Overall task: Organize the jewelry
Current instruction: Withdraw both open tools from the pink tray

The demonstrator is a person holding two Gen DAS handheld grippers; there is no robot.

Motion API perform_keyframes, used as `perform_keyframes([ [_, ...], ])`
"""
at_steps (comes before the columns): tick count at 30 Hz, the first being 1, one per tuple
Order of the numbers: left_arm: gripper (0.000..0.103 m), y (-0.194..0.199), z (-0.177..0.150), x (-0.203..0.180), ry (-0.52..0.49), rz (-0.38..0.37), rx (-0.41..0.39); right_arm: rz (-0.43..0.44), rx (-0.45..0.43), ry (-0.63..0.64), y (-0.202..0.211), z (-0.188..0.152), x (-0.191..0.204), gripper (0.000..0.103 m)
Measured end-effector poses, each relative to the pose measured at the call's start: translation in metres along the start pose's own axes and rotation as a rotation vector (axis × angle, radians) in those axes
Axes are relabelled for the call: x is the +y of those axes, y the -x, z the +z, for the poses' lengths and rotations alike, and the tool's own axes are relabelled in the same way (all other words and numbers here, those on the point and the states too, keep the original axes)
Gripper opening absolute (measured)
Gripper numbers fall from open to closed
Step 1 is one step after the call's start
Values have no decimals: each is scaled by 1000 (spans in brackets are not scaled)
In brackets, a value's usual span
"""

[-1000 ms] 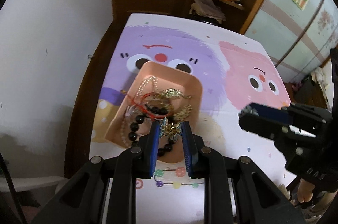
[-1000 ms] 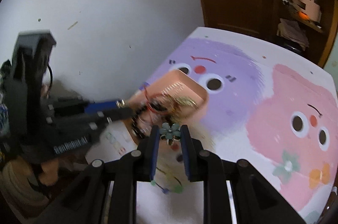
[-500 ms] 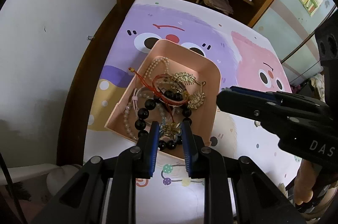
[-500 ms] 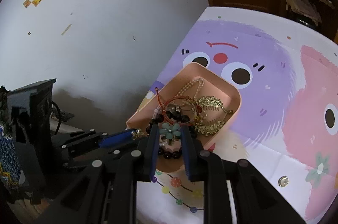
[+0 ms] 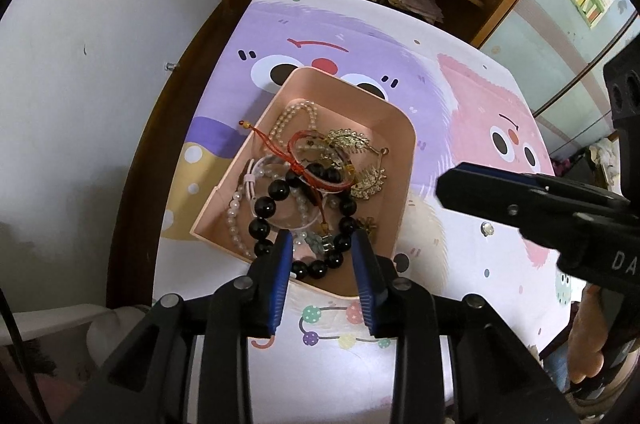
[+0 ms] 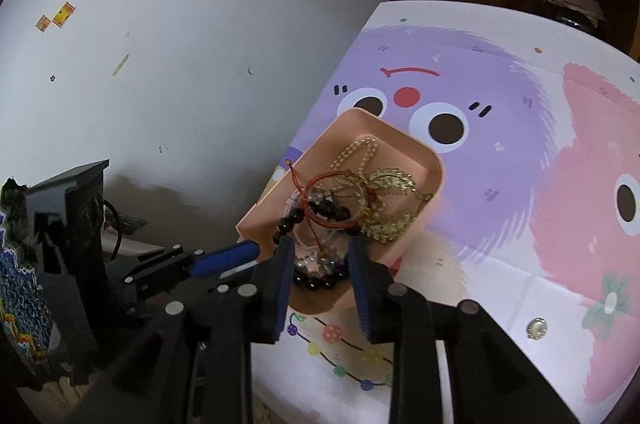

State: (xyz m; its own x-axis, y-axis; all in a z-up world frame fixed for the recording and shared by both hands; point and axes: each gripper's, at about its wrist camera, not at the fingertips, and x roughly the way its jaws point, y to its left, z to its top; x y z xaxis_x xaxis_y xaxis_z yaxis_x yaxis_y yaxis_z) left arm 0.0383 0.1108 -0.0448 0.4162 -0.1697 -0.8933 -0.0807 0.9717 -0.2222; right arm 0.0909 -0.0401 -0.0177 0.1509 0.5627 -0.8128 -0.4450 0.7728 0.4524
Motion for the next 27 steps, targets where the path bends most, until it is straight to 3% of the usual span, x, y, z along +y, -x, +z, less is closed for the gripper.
perform_keyframes([
  [4,36,3,0,-7,-12,-3,-7,-30,-14,-6,14,-7,-11,28],
  [11,37,5,-3,-28,-60,-4,-9,-83,-34,-55,37,-29,-42,28],
  [16,45,5,-4,-40,-84,-3,-7,-114,-43,-106,49,-49,-65,28],
  [21,48,5,-5,-53,-108,1,-8,-151,-55,-142,59,-62,-82,28],
  [27,61,5,-7,-67,-127,-11,-27,-221,-67,-156,69,-75,-101,28],
])
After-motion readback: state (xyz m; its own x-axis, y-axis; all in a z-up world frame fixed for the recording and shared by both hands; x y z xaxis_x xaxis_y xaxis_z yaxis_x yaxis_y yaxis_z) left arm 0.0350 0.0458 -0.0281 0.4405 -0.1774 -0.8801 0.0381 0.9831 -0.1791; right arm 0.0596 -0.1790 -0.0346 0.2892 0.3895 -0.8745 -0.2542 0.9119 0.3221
